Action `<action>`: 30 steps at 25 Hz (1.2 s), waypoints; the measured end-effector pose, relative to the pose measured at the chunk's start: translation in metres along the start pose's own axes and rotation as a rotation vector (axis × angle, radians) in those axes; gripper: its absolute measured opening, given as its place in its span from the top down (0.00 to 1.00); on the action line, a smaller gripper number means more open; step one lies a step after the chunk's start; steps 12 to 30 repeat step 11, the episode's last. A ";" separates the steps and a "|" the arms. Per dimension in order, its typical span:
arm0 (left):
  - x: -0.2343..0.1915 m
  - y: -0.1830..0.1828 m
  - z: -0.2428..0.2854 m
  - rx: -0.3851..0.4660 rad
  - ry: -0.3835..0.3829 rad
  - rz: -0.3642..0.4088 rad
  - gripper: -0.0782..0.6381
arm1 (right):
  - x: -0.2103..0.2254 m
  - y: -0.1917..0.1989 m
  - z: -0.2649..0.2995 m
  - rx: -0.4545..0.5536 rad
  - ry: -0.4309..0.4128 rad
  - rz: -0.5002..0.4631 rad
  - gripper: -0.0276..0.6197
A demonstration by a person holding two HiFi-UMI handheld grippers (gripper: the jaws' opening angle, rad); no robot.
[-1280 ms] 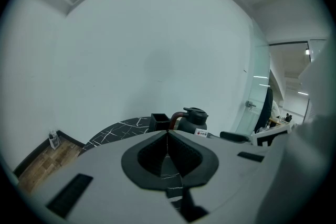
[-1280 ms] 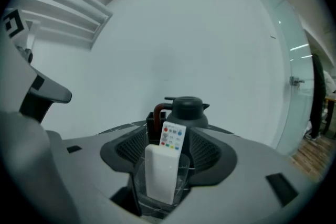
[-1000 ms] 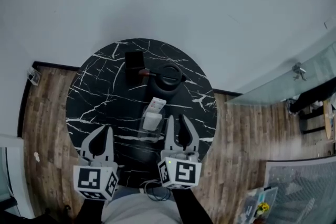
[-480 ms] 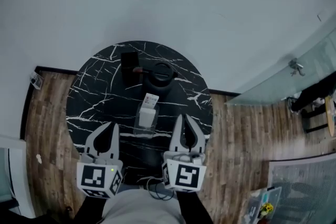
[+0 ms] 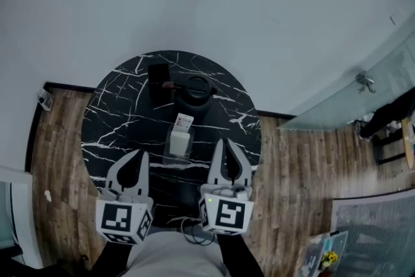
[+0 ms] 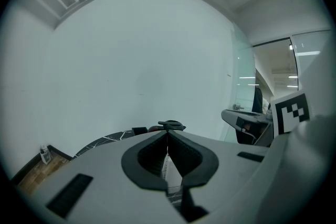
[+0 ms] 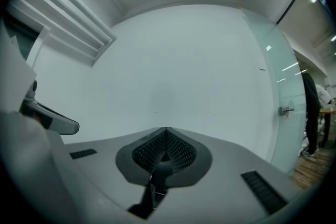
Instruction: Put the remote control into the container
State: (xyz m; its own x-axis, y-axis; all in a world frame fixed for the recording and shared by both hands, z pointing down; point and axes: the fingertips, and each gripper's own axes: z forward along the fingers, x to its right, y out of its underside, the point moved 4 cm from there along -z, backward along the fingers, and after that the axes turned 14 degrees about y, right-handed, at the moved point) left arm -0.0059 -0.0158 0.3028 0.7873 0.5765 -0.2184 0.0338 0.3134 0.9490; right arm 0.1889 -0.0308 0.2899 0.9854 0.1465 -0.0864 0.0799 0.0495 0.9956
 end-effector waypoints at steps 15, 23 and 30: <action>-0.002 0.000 0.002 0.000 -0.003 -0.004 0.88 | 0.000 0.006 0.003 -0.019 -0.008 0.021 0.95; -0.002 0.000 0.002 0.000 -0.003 -0.004 0.88 | 0.000 0.006 0.003 -0.019 -0.008 0.021 0.95; -0.002 0.000 0.002 0.000 -0.003 -0.004 0.88 | 0.000 0.006 0.003 -0.019 -0.008 0.021 0.95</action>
